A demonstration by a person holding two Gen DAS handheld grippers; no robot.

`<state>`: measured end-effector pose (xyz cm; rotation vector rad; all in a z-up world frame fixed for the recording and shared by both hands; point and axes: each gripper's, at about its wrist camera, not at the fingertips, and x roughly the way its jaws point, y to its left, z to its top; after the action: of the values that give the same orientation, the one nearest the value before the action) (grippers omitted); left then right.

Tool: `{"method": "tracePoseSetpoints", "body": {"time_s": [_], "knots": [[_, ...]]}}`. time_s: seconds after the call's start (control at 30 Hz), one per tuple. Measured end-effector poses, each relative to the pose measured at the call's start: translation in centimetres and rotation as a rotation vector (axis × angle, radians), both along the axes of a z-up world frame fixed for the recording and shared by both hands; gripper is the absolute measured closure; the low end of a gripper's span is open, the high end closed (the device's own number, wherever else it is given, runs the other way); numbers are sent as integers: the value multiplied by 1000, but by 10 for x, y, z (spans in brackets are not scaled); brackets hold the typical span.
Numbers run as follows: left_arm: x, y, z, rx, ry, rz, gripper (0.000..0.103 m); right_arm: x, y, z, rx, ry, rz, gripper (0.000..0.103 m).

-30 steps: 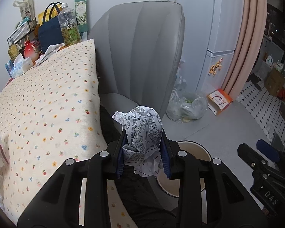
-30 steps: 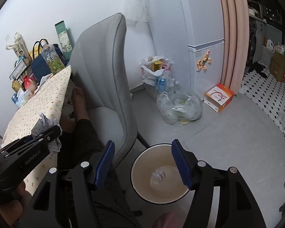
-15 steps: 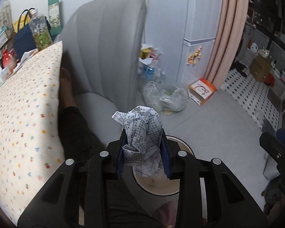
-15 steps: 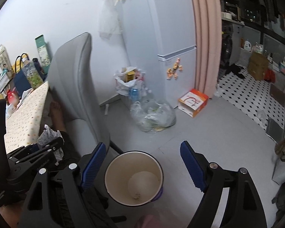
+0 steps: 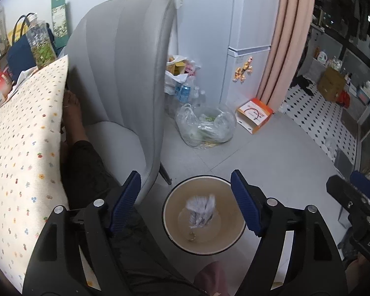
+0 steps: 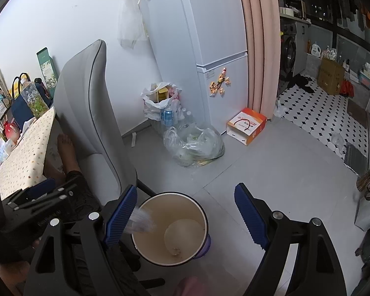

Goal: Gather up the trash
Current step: 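Open the left tool and right tool to drop both items into the bin, then move both open tools back toward the table trash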

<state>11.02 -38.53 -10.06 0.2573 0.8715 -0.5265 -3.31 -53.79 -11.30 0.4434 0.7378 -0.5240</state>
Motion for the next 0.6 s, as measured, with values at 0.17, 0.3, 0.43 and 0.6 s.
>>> {"method": "tracePoseSetpoints", "body": {"time_s": [0.17,0.3,0.43,0.6], "knots": [[3,22,12,-20,-24,51,14,6,8,1,2,1,24,20],[7,45,27,-44,-41,108,10,11,24,12,-14,-21,54,15],[4,69,44,-70,-77,159,7,17,41,26,-34,-48,91,10],[0,102,61,-100,-107,204,7,22,70,44,-60,-65,142,8]]}}
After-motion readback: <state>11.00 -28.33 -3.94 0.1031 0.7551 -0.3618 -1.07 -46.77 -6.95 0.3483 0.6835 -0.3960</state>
